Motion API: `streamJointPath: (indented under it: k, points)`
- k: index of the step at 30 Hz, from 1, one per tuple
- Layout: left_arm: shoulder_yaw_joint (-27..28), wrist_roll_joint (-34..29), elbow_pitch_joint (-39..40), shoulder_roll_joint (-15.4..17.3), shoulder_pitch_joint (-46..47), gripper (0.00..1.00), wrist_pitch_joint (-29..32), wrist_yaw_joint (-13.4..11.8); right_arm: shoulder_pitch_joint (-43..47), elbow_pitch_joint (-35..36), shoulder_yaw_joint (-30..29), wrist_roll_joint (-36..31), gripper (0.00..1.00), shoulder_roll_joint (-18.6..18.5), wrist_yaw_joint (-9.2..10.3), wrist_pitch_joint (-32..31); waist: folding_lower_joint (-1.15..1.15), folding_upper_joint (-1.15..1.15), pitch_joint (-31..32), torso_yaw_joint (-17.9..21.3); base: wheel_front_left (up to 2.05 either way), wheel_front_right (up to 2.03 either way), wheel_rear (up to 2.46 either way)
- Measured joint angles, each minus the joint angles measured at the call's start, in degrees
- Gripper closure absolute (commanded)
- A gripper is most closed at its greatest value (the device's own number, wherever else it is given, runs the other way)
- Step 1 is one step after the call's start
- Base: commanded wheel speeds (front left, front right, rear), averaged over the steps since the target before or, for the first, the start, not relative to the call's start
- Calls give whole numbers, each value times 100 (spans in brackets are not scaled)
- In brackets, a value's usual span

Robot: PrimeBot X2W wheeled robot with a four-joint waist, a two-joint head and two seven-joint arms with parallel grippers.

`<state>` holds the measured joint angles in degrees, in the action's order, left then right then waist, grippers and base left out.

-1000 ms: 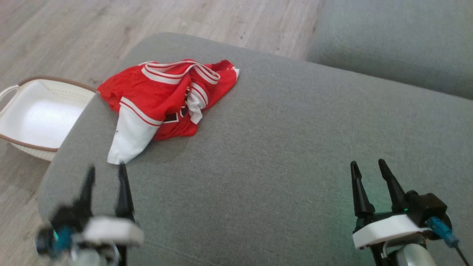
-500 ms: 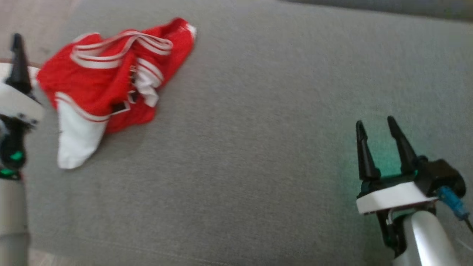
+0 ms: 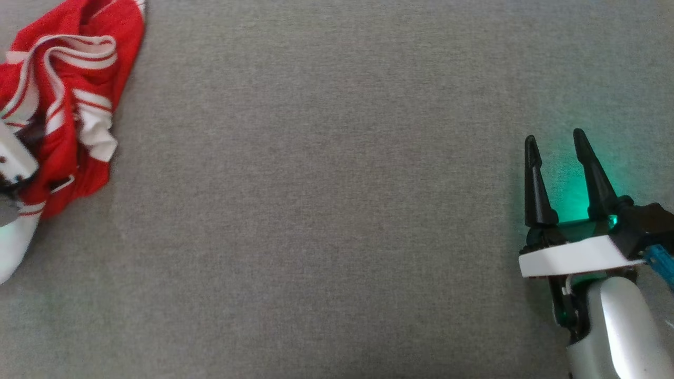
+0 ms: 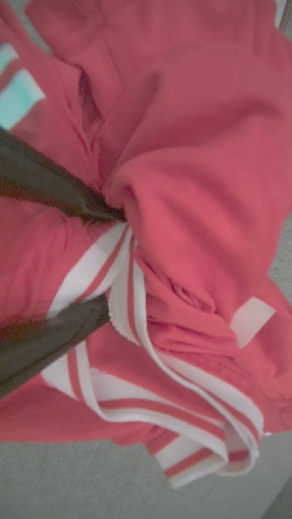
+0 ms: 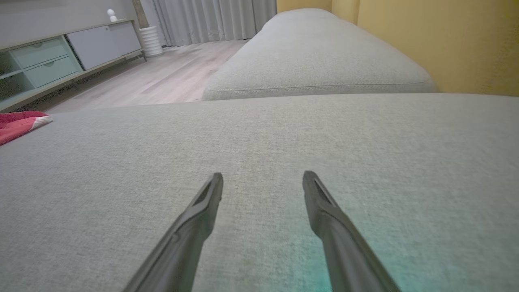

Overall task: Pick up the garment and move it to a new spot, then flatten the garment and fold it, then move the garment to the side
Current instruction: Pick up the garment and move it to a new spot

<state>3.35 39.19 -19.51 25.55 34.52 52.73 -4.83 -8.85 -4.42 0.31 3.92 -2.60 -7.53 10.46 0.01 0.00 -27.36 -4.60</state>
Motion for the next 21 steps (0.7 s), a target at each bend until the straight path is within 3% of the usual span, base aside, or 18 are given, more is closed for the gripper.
streamJointPath:
  k: [1,2,7,12,17,21]
  points:
    - [-23,-23,68,98,-14,51,168,-49,-1,-5,1,29,0,0,0,21,0,0,-16,40,0,0,0]
    - [-67,-80,143,179,-49,100,288,-77,-2,-12,2,54,0,0,0,22,0,0,-19,67,0,0,0]
    - [-175,-231,396,285,-314,100,459,-181,-15,-103,55,165,0,0,0,71,-1,0,153,74,0,0,0]
    - [-174,-542,528,323,-428,100,-369,-168,-16,-268,80,277,0,0,0,141,-1,0,459,46,0,0,0]
    - [-172,-837,751,536,-42,100,-1203,55,1,-510,99,467,0,1,0,225,-2,0,915,41,0,0,0]
    - [-323,-870,1050,561,640,100,-1425,250,33,-708,125,626,0,1,0,276,-2,0,1329,82,0,0,0]
